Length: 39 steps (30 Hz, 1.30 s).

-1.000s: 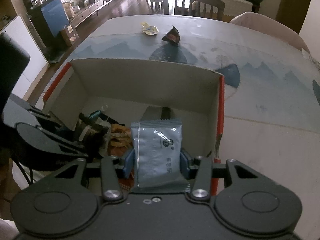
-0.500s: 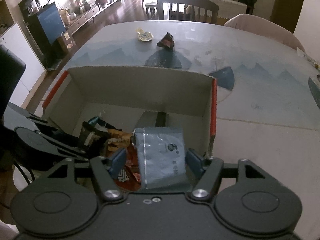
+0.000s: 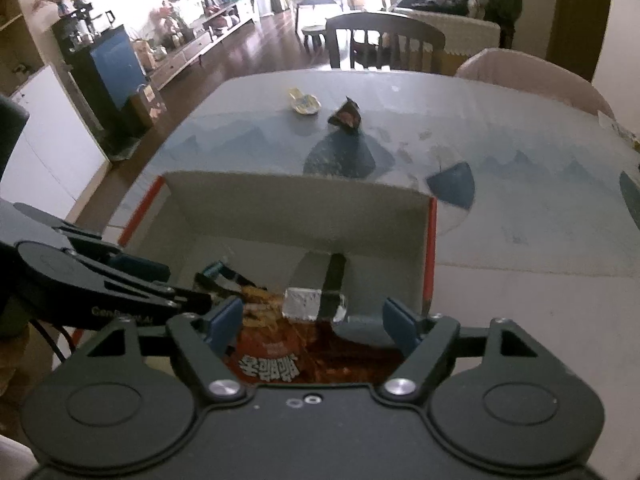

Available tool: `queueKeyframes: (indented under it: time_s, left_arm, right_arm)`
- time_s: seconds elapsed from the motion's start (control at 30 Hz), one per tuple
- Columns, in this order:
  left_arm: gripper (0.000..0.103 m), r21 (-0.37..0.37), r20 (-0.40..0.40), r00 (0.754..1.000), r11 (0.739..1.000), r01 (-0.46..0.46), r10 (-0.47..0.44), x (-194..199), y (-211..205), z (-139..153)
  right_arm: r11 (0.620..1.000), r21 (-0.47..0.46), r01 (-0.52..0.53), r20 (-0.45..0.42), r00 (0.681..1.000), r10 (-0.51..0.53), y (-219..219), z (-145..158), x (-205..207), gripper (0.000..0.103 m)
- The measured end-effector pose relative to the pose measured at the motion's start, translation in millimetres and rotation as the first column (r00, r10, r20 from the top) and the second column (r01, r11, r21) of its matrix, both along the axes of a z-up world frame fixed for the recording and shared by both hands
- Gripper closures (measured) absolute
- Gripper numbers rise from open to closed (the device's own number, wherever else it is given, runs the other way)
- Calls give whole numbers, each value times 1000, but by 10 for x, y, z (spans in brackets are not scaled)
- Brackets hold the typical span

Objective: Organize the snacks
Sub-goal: 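Open both tools to drop the chocolate bar and grey-blue packet in the box, then move both tools back over the two candies on the table, then close the right tool on the brown wrapped candy while the left tool approaches the minion candy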

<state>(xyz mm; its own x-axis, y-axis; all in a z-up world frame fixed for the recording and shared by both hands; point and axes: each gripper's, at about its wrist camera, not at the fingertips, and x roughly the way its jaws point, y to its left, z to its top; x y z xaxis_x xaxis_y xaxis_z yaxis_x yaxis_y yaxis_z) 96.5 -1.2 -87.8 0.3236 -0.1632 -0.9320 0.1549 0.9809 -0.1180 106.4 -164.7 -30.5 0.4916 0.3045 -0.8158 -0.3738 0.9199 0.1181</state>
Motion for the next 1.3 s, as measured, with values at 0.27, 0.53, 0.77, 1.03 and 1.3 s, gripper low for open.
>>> queueKeyframes:
  time_s: [0.27, 0.53, 0.77, 1.03, 1.3]
  left_arm:
    - [52, -25, 86, 996, 1000, -18, 20, 112, 46, 357]
    - [38, -24, 184, 980, 997, -74, 77, 359, 140, 639]
    - [32, -16, 222, 966, 991, -135, 136, 753, 260, 783]
    - [22, -26, 286, 930, 972, -232, 230, 1281, 466, 908]
    - [22, 11, 217, 936, 959, -284, 275, 1986, 595, 768]
  right_arm:
    - [999, 33, -31, 58, 998, 29, 16, 340, 221, 19]
    - [996, 81, -46, 86, 996, 39, 39, 552, 557, 12]
    - [993, 96, -72, 100, 993, 62, 55, 664, 978, 4]
    - [990, 84, -112, 136, 986, 101, 136, 721, 1535, 0]
    - [986, 20, -164, 104, 981, 161, 283, 493, 2153, 0]
